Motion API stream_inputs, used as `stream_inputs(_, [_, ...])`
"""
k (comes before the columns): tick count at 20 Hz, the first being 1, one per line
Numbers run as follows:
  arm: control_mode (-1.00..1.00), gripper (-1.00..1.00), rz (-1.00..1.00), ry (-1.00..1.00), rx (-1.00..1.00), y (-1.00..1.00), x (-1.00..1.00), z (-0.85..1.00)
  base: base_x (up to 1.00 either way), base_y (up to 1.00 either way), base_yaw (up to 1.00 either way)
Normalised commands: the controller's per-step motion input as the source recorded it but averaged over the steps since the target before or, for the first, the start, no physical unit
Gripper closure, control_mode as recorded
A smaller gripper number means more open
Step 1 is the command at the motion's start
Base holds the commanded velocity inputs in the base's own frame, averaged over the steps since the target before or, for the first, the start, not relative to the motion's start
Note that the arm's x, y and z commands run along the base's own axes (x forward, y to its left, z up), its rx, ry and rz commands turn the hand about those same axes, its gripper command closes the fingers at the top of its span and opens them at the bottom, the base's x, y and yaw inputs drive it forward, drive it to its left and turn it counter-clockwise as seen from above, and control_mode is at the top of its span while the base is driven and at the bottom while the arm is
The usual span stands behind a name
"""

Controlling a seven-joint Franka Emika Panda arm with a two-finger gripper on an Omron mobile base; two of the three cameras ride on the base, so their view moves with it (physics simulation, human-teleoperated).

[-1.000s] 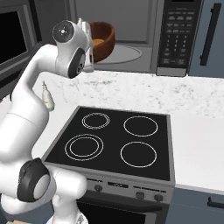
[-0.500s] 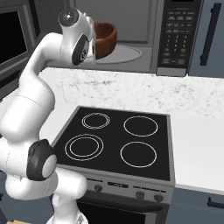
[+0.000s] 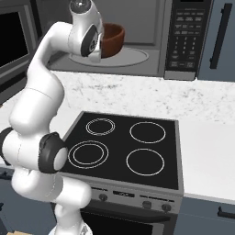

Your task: Open the microwave, place the bowl with waffle inside the microwave, then close the microwave door and turn it on.

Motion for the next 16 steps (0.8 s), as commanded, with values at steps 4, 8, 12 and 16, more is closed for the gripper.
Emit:
stream_inputs(4, [-1.0,1.0,0.0,0.0,0.04,0.0,0.34,-0.14,0.0,0.0,0.0])
stream_inputs(8, [-1.0,1.0,0.0,0.0,0.02,0.0,0.44,0.0,0.0,0.0,0.0])
stream_inputs(12, [-1.0,1.0,0.0,0.0,0.0,0.0,0.15,0.06,0.0,0.0,0.0])
stream_inputs(16, [-1.0,1.0,0.0,0.0,0.01,-0.01,-0.19,0.31,0.0,0.0,0.0])
